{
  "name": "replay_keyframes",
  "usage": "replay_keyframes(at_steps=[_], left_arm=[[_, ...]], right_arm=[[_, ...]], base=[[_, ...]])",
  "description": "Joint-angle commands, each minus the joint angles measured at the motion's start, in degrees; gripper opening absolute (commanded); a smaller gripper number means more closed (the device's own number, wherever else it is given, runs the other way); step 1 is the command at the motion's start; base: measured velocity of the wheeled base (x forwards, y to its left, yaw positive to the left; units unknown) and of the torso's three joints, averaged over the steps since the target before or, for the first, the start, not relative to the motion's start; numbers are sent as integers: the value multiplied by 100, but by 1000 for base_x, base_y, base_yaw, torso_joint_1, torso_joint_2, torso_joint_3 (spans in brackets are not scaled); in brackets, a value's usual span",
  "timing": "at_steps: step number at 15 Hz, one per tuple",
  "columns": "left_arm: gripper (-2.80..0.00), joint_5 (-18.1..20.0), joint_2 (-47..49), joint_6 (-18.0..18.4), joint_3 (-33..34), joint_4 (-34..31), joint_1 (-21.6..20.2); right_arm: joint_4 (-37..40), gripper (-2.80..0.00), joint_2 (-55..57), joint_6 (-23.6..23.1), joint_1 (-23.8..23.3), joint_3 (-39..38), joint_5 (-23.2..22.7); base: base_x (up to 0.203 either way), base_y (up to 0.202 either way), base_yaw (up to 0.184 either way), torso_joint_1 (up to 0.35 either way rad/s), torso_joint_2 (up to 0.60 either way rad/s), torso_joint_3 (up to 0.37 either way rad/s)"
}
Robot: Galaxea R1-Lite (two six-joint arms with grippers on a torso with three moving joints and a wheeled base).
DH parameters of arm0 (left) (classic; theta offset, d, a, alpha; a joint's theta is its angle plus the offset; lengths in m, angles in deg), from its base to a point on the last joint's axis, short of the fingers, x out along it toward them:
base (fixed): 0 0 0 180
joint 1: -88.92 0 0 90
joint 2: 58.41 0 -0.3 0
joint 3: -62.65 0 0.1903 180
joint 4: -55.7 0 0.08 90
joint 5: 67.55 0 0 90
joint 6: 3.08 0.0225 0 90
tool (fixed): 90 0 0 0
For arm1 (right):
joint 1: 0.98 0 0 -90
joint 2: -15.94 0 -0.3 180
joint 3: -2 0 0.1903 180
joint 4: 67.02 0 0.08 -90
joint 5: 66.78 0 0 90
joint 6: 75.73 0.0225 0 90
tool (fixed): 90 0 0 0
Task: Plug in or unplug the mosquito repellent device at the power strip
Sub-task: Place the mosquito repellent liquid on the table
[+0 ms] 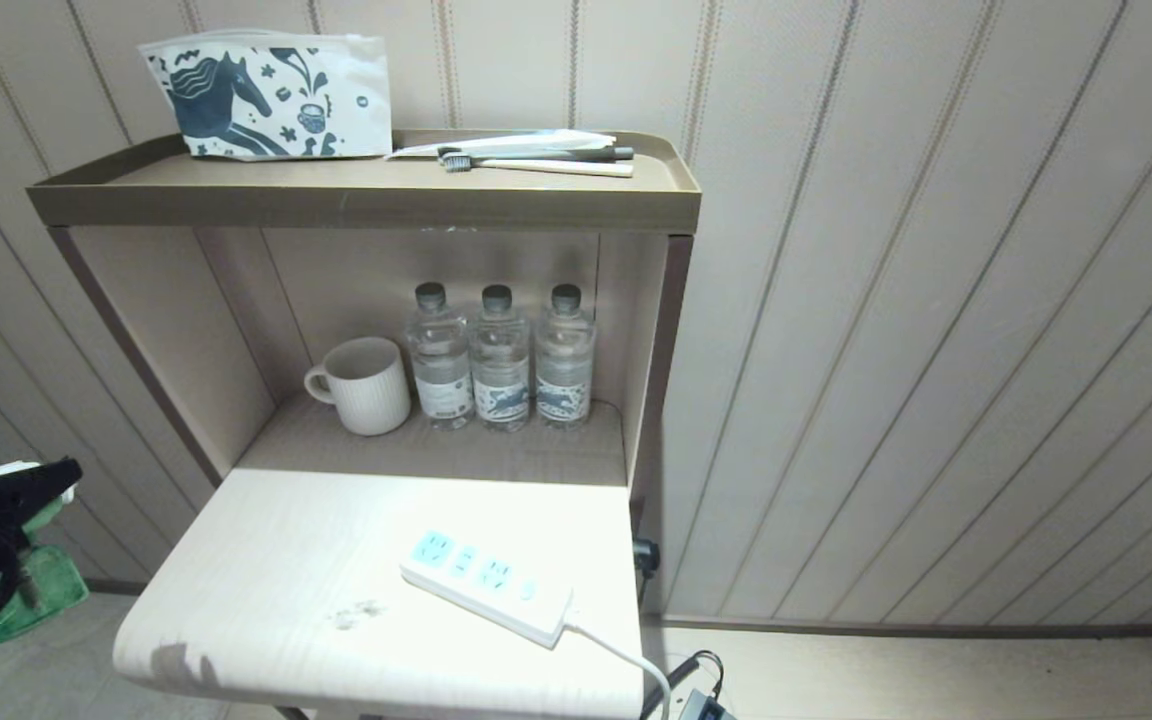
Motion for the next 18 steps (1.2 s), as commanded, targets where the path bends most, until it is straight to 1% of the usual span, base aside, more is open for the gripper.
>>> replay_keyframes(at_steps=[1, 2, 3, 4, 5, 6, 7, 8, 9, 10, 12, 13, 14, 15, 16, 18], left_arm=[[-280, -33, 68, 206, 485, 848, -61], [-280, -36, 97, 479, 790, 1587, -99], [-280, -36, 111, 813, 1033, 2193, -122], [-280, -28, 128, 1190, 1277, 3037, -136], [-280, -19, 214, 1508, 1475, 3788, -145], [-280, -36, 430, 1685, 1578, 4184, -153], [-280, -75, 644, 1736, 1591, 4307, -168], [-280, -282, 835, 1683, 1626, 4353, -203], [-280, -672, 907, 1520, 1654, 4376, -219], [-280, -822, 930, 1401, 1653, 4377, -228], [-280, -1568, 957, 1087, 1718, 4258, -231], [-280, -1980, 942, 853, 1825, 4103, -234], [-280, -2229, 906, 710, 1902, 4001, -231], [-280, -2654, 806, 614, 2005, 3933, -232], [-280, -2738, 621, 589, 2064, 3872, -268], [-280, -2779, 377, 572, 2074, 3624, -749]], right_arm=[[453, -280, -1099, 22, -516, -262, -14], [703, -280, -1390, 26, -704, -464, -51], [988, -280, -1600, 23, -869, -612, -122], [1285, -280, -1877, 23, -1028, -687, -303], [1515, -280, -2128, 26, -1281, -762, -754], [1731, -280, -2280, 28, -1545, -886, -1205], [1844, -280, -2326, 19, -1586, -980, -1310], [1886, -280, -2360, -60, -1564, -1095, -1313], [1902, -280, -2371, -68, -1561, -1168, -1292], [1912, -280, -2365, -75, -1559, -1200, -1278], [1903, -280, -2371, -62, -1552, -1272, -876], [1901, -280, -2371, -17, -1552, -1279, -677], [1891, -280, -2371, 33, -1553, -1275, -594], [1866, -280, -2368, 132, -1561, -1246, -466], [1861, -280, -2346, 285, -1565, -1179, -346], [1831, -280, -2283, 558, -1596, -990, -181]], base=[[0, 0, 0, 0, 0, 0], [0, 0, 0, 0, 0, 0], [0, 0, 0, 0, 0, 0], [0, 0, 0, 0, 0, 0], [0, 0, 0, 0, 0, 0], [0, 0, 0, 0, 0, 0], [0, 0, 0, 0, 0, 0], [0, 0, 0, 0, 0, 0], [0, 0, 0, 0, 0, 0], [0, 0, 0, 0, 0, 0], [0, 0, 0, 0, 0, 0], [0, 0, 0, 0, 0, 0], [0, 0, 0, 0, 0, 0], [0, 0, 0, 0, 0, 0], [0, 0, 0, 0, 0, 0], [0, 0, 0, 0, 0, 0]])
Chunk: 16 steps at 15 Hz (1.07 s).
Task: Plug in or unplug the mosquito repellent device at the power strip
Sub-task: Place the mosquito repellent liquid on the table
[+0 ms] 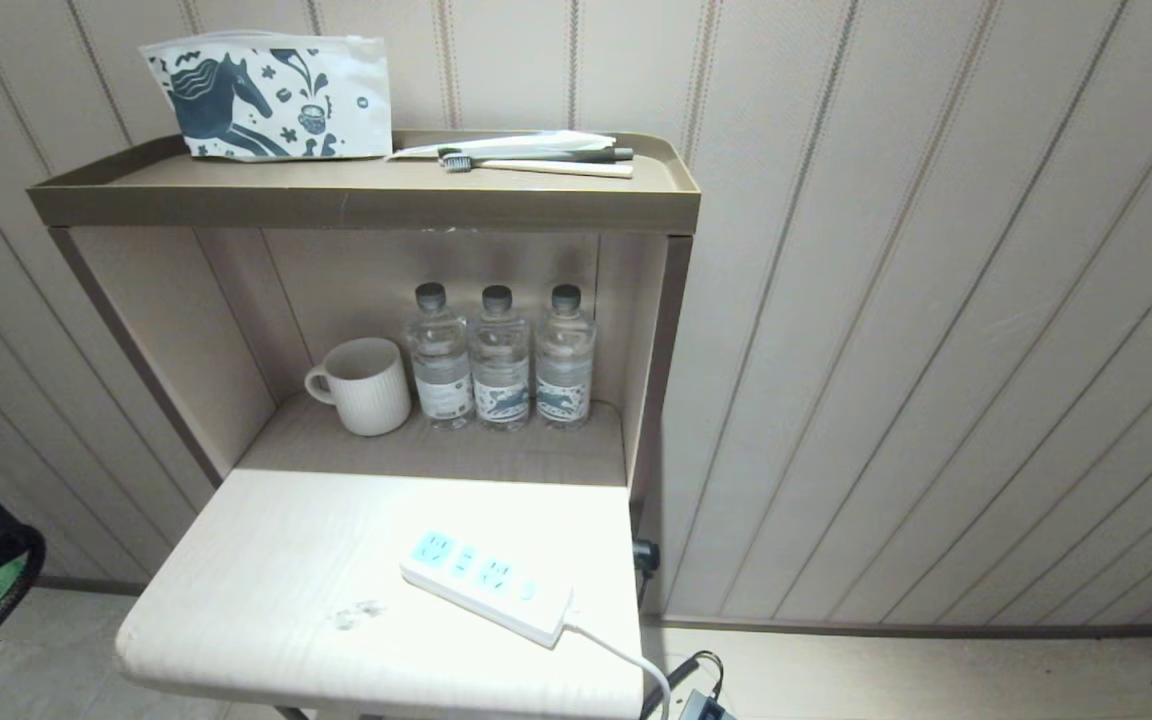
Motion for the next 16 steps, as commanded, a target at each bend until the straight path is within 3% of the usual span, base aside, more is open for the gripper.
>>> replay_keyframes(at_steps=[1, 4, 7, 9, 11, 13, 16], left_arm=[[-280, -40, -224, -20, 19, -99, -403], [-280, -24, -497, -37, 111, -170, -1249], [-280, -18, -638, -50, 365, -65, -1328], [-280, -13, -715, 23, 458, 152, -614], [-280, 9, -772, 381, 527, 320, 86], [-280, 279, -707, 670, 510, 374, 426], [-280, 1051, -597, 771, 420, 388, 536]], right_arm=[[20, -280, 74, 55, -11, 45, 203], [20, -280, 82, 118, -72, -201, 889], [-186, -280, 69, -57, -80, -628, 1038], [-1190, -280, -154, -913, -4, -1367, 539], [-2171, -280, -804, -1784, 69, -2409, -406], [-2713, -280, -1221, -2192, 111, -2968, -977], [-3011, -280, -1251, -2275, 130, -3011, -998]], base=[[0, 0, 0, 0, 0, 0], [0, 0, 0, 0, 0, 0], [0, 0, 0, 0, 0, 0], [0, 0, 0, 0, 0, 0], [0, 0, 0, 0, 0, 0], [0, 0, 0, 0, 0, 0], [0, 0, 0, 0, 0, 0]])
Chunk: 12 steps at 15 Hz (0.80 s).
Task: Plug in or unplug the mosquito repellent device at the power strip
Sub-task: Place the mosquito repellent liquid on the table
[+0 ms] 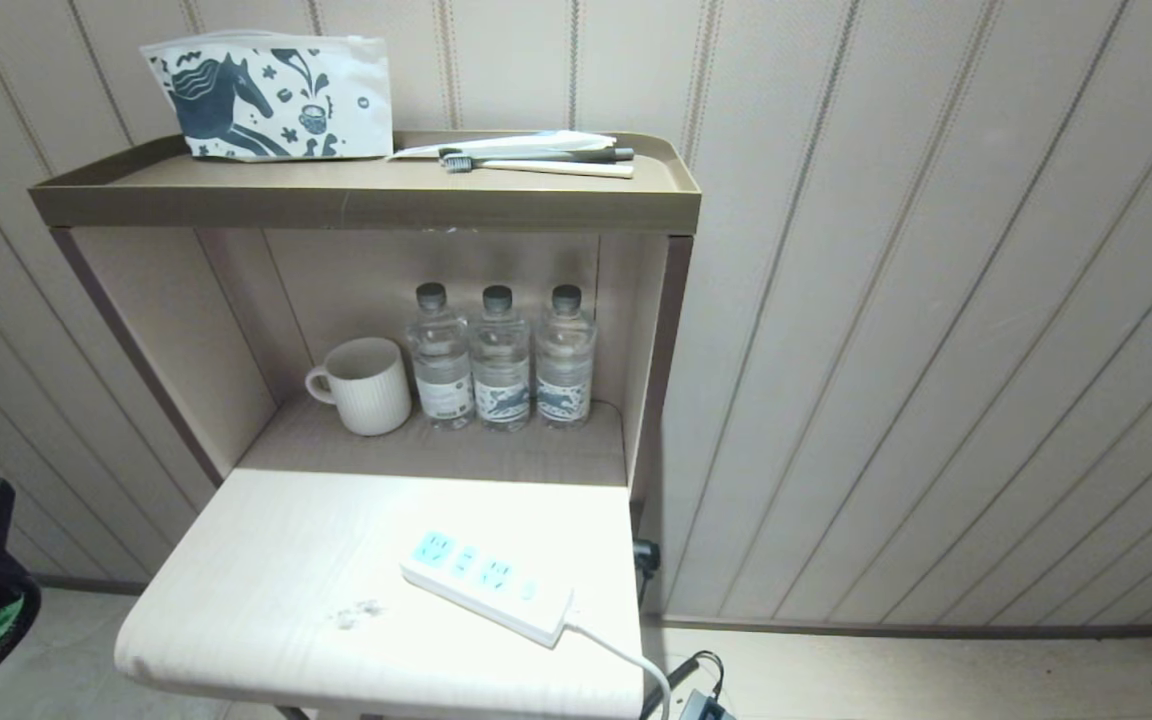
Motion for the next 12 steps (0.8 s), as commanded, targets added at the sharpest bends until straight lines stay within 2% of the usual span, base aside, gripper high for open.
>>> replay_keyframes(at_steps=[1, 3, 9, 12], left_arm=[[-280, 552, 85, -10, -55, 24, 41], [-280, 1153, 198, 14, -106, 42, 42], [-280, 1228, 646, 278, -48, 672, 42], [-280, 1228, 699, 290, -33, 695, 42]], right_arm=[[-212, -280, -119, 2, 10, -40, -6], [-267, -280, -119, 17, 19, -40, -5], [-267, -280, -119, 14, 16, -40, -5], [-276, -280, -119, 8, 19, -40, -5]], base=[[0, 0, 0, 0, 0, 0], [0, 0, 0, 0, 0, 0], [0, 0, 0, 0, 0, 0], [0, 0, 0, 0, 0, 0]])
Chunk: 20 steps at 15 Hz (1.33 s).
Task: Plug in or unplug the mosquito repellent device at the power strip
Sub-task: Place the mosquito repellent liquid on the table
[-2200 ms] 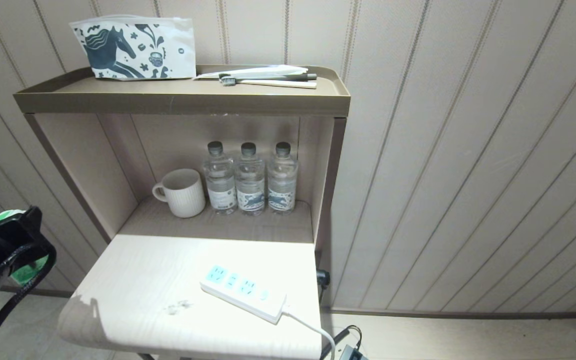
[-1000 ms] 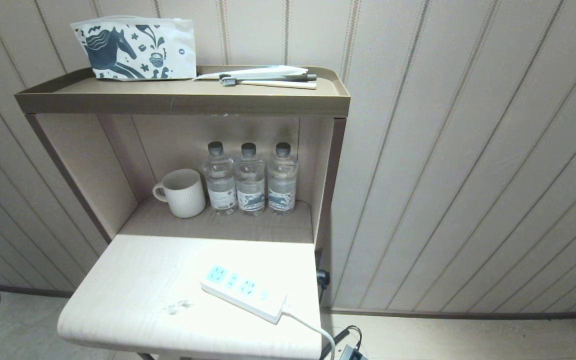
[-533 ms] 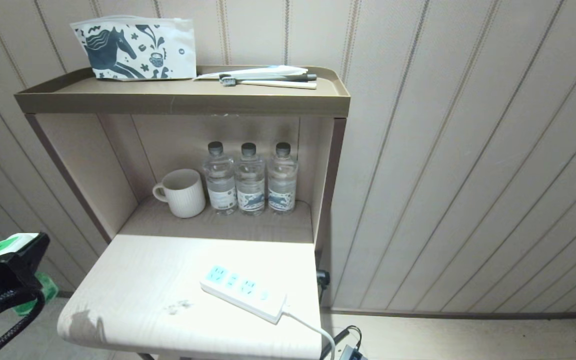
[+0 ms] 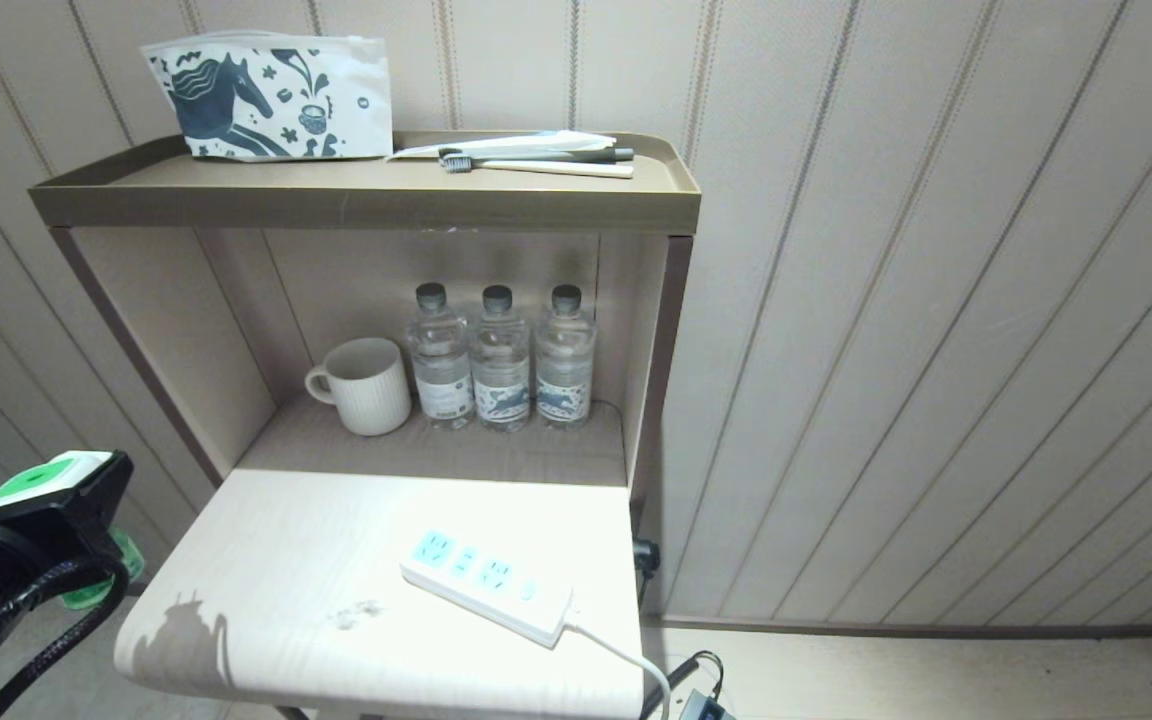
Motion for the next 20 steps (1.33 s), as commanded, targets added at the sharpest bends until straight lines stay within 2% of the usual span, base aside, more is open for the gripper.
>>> replay_keyframes(at_steps=[1, 4, 8, 10, 14, 16, 20], left_arm=[[-280, -23, 78, -10, 1, 21, 0], [-280, -23, 96, -10, -39, 21, 0], [-280, -24, 363, -23, -67, 85, 0], [-280, -41, 691, -1, -69, 477, 0], [-280, -164, 935, 648, -177, 1490, 0], [-280, -175, 957, 1151, -305, 1657, 0], [-280, -160, 1227, 1514, -536, 1801, 0]], right_arm=[[-11, -280, 0, -3, 4, 0, -2], [-11, -280, 0, -11, 4, 0, -2], [-11, -280, 0, -3, 4, 0, -2], [-11, -280, 0, -3, 4, 0, -2], [-11, -280, 0, -3, 4, 0, -2], [-11, -280, 0, -3, 4, 0, -2], [-11, -280, 0, 24, 4, 0, -2]], base=[[0, 0, 0, 0, 0, 0], [0, 0, 0, -14, 30, 17], [0, 0, 0, -170, 405, 223], [0, 0, 0, -208, 493, 277], [0, 0, 0, -202, 491, 289], [0, 0, 0, -192, 478, 291], [0, 0, 0, -172, 469, 293]])
